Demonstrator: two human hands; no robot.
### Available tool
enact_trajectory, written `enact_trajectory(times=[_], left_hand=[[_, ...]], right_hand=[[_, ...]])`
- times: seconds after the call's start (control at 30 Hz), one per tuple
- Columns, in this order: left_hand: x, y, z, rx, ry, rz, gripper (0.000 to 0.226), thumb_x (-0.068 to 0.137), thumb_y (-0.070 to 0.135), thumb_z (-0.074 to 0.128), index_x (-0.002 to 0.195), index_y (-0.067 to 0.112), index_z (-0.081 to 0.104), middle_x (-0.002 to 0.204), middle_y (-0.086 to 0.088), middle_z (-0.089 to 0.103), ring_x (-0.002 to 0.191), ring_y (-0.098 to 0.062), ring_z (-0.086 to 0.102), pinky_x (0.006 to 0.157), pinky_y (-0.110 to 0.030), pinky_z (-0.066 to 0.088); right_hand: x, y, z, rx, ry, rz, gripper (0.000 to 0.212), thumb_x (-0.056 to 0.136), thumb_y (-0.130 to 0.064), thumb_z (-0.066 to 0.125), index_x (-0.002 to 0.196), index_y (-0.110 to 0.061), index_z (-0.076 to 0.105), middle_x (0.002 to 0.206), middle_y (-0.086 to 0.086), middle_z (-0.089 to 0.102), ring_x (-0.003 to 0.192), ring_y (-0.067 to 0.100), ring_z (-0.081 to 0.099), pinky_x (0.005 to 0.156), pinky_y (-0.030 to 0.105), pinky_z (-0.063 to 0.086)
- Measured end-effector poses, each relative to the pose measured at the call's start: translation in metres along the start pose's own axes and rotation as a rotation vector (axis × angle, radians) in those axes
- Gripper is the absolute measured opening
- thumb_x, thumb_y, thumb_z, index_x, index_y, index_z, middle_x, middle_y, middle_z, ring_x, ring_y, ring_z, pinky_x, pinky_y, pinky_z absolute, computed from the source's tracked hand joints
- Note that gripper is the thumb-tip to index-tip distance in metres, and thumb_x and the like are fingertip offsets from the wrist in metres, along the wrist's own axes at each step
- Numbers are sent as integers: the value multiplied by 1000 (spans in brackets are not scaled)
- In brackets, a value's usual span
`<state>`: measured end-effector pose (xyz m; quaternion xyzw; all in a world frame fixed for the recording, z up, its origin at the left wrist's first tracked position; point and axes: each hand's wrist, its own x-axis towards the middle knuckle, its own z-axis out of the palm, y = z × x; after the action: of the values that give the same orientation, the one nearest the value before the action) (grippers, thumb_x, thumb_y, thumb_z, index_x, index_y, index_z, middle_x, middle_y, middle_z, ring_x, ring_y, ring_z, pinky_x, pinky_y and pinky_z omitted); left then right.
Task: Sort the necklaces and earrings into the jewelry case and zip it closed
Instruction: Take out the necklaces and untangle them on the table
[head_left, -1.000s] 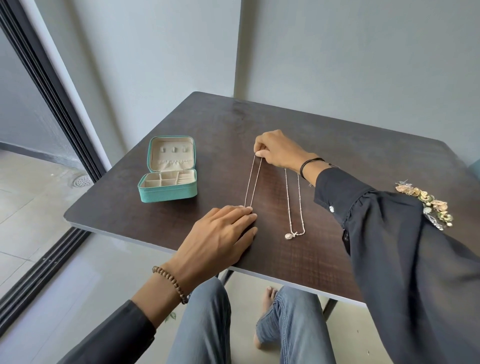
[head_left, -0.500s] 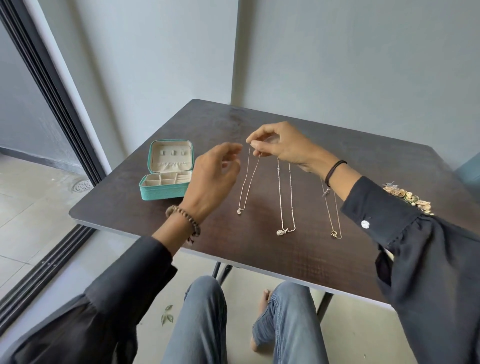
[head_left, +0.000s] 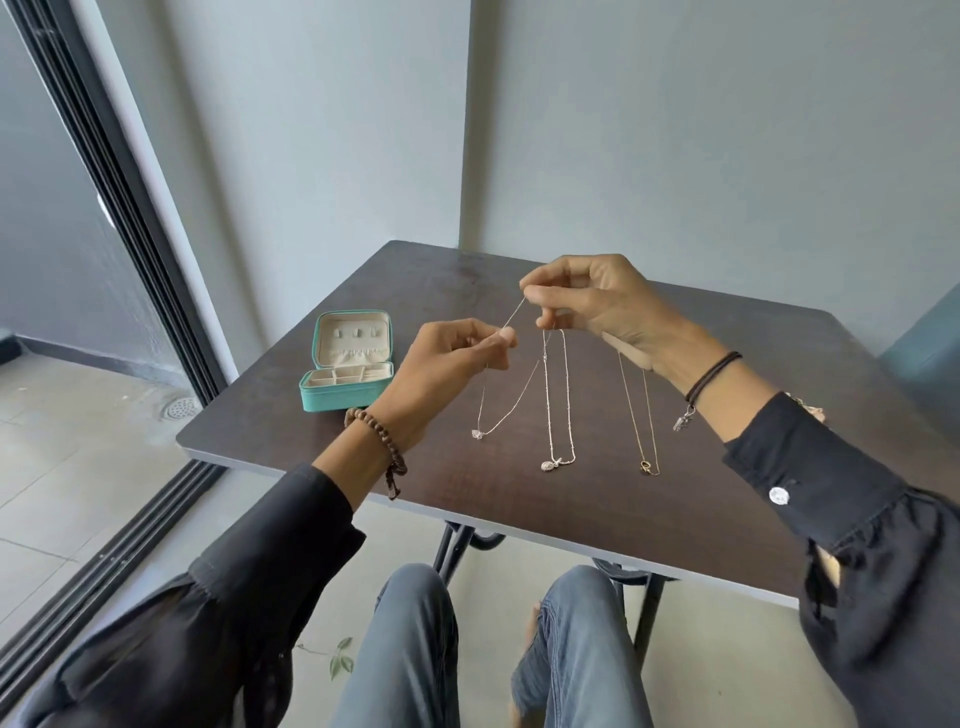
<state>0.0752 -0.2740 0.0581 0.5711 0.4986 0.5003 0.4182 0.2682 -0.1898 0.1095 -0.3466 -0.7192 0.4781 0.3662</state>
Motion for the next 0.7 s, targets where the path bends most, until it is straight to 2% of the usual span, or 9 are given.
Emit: enact_trajectory(times=[0.17,0.3,0.4,0.57,0.7], left_hand=[[-9,10,0,-41,-8,15,30,98,33,65,102,5,74,87,-5,72,87,-12,69,94,-35,51],[-10,25,0,-141,-15,9,30,99,37,63,101,9,71,84,0,66,77,-11,65,90,-33,51],[-9,37,0,-221,-9,13,23,99,37,62,96,15,71,83,4,65,73,-10,63,89,-34,50],[-10,52,2,-303,-1,12,24,99,35,62,109,17,75,93,7,72,81,-11,65,95,-38,52],[-11,59,1,-309,-38,32,29,101,34,58,129,30,67,115,3,75,94,-14,68,101,-42,51]], right_hand=[[-14,0,-4,87,51,82,26,87,-9,78,110,3,72,85,3,65,62,10,56,73,25,55],[-23,4,-5,108,32,132,23,86,-13,80,106,-4,74,71,-7,63,57,8,46,66,23,49],[-29,9,-3,142,29,161,29,81,-21,83,105,-5,73,68,-7,57,55,7,40,63,22,45],[-39,18,-3,147,-19,181,32,77,-28,84,101,-8,77,69,-7,50,59,8,39,71,25,44],[-44,23,-4,131,-53,215,20,84,-30,82,94,-12,79,77,-1,58,72,10,53,80,26,49]])
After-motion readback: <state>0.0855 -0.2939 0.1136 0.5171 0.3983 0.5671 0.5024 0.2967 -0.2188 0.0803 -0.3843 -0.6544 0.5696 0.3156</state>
